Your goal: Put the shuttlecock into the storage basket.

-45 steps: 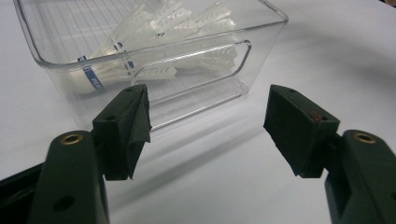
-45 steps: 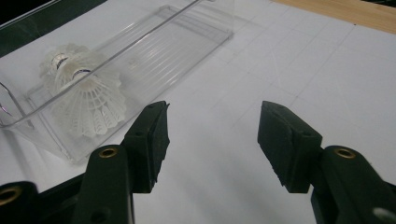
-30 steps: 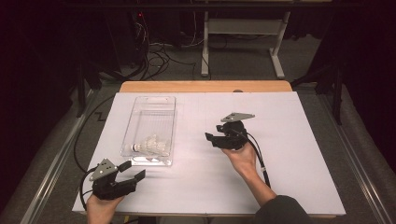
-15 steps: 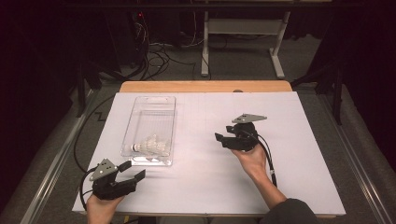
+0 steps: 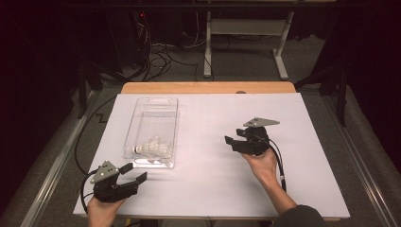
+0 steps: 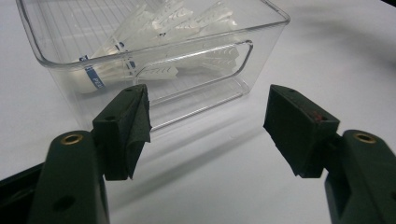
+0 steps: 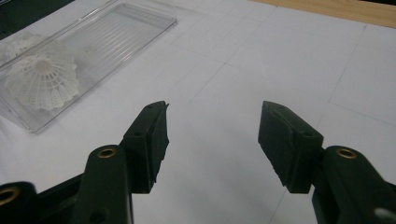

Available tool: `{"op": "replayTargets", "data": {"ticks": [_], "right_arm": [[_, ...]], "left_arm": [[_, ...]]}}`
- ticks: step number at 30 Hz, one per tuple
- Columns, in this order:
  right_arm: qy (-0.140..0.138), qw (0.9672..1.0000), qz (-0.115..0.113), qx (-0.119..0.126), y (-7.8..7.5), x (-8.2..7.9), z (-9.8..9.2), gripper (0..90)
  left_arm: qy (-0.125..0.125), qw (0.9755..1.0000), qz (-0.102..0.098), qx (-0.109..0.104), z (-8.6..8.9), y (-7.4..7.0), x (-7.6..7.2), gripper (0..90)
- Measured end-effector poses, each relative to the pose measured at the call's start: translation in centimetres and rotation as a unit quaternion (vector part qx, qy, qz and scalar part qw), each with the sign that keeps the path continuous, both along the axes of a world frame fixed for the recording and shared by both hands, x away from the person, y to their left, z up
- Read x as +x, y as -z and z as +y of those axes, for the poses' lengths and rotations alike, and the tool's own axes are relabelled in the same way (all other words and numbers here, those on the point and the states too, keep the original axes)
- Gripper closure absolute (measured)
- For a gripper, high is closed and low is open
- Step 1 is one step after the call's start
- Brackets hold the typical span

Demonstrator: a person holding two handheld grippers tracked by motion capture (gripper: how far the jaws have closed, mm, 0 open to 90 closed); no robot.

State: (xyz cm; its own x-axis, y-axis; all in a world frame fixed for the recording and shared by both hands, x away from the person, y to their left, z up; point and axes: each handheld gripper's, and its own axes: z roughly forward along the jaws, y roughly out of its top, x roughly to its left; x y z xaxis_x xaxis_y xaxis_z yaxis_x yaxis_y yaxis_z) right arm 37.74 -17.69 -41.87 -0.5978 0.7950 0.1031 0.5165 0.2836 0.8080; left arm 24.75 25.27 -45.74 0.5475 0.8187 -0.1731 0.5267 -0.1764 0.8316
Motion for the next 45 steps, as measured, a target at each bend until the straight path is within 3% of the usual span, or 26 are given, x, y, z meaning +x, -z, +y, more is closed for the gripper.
{"op": "replayTargets", "data": {"ticks": [16, 45], "right_arm": [[0.025, 0.9997, -0.003, 0.006, 0.8, -1.0, -3.0, 42.3], [0.045, 0.9989, -0.012, 0.007, 1.5, -2.7, -5.7, 40.2]], "left_arm": [[-0.002, 1.0, 0.0, 0.0, 0.0, 0.0, 0.0, 32.1], [-0.004, 1.0, -0.001, -0.001, 0.0, 0.0, 0.0, 32.1]]}}
